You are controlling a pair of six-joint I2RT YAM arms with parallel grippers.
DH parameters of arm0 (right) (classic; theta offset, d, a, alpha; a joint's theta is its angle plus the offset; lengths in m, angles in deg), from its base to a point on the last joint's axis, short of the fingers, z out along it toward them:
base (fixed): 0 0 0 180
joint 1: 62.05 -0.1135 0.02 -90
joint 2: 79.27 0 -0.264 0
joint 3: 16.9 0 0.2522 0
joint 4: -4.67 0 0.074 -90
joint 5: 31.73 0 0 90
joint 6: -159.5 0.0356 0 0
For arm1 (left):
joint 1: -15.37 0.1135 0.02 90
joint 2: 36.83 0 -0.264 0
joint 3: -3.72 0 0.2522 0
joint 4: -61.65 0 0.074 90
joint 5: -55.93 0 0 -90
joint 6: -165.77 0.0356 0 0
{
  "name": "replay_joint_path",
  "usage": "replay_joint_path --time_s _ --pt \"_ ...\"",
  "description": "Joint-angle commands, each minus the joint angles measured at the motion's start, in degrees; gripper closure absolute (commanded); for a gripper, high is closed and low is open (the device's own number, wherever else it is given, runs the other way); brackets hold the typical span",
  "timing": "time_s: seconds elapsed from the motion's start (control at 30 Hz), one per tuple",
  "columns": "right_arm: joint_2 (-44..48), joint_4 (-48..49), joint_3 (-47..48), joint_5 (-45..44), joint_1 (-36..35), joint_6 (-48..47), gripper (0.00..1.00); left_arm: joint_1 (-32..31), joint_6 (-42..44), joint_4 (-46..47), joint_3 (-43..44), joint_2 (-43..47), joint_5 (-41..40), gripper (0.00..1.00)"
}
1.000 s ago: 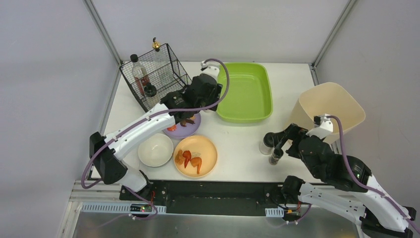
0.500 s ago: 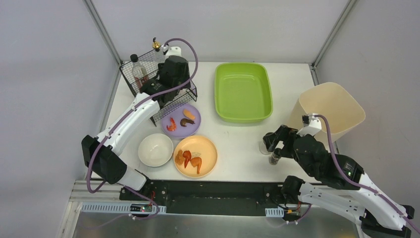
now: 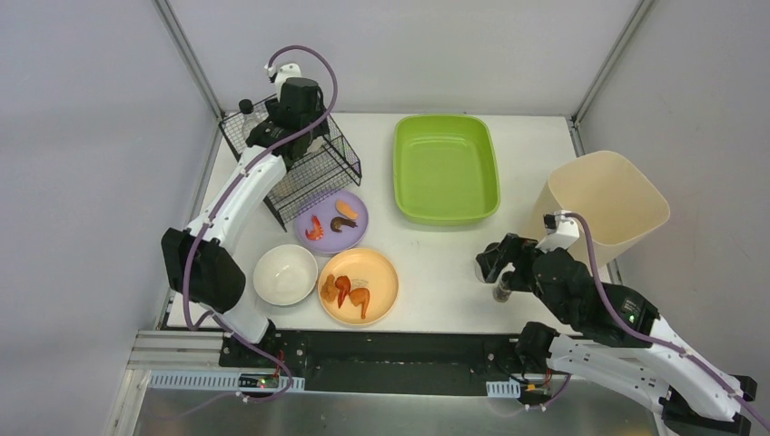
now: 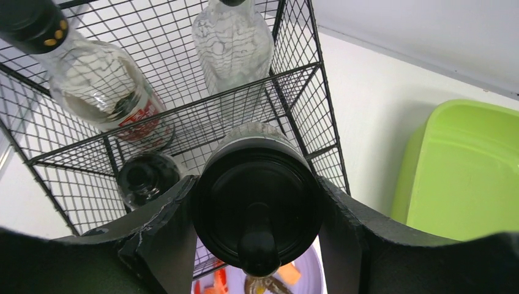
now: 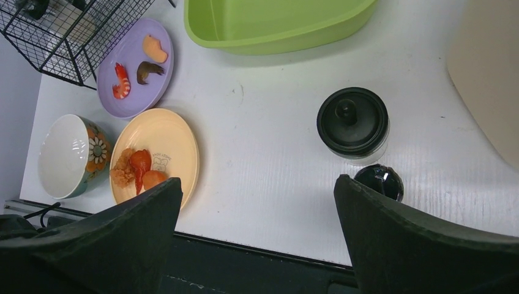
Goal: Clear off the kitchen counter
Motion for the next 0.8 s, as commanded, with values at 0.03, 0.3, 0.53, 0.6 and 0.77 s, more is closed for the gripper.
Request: replay_joint_path --time_s 0.03,0.3,0.53,0.6,0.77 --pt "0.66 2.85 -0.83 0.88 -0.28 -1.52 0.01 0.90 -2.65 4.89 5.05 -3.41 -2.68 1.00" --pt "3.40 3.53 -2.50 2.75 -0.21 -1.38 0.01 1.48 -2.54 8.81 6.03 -5.85 -6.12 1.00" --pt "3.23 3.33 -2.46 0.65 -0.24 -2.13 0.01 1.48 -2.98 9.08 6.69 -8.86 -6.60 1.00" --pt "2.89 3.30 -2.40 0.75 -0.26 -2.19 0.01 1.48 -3.23 9.07 6.37 -9.59 -6.72 1.00" --pt "2.72 3.60 -3.17 0.58 -0.25 -2.08 0.01 1.57 -4.17 9.22 5.41 -11.46 -7.38 1.00"
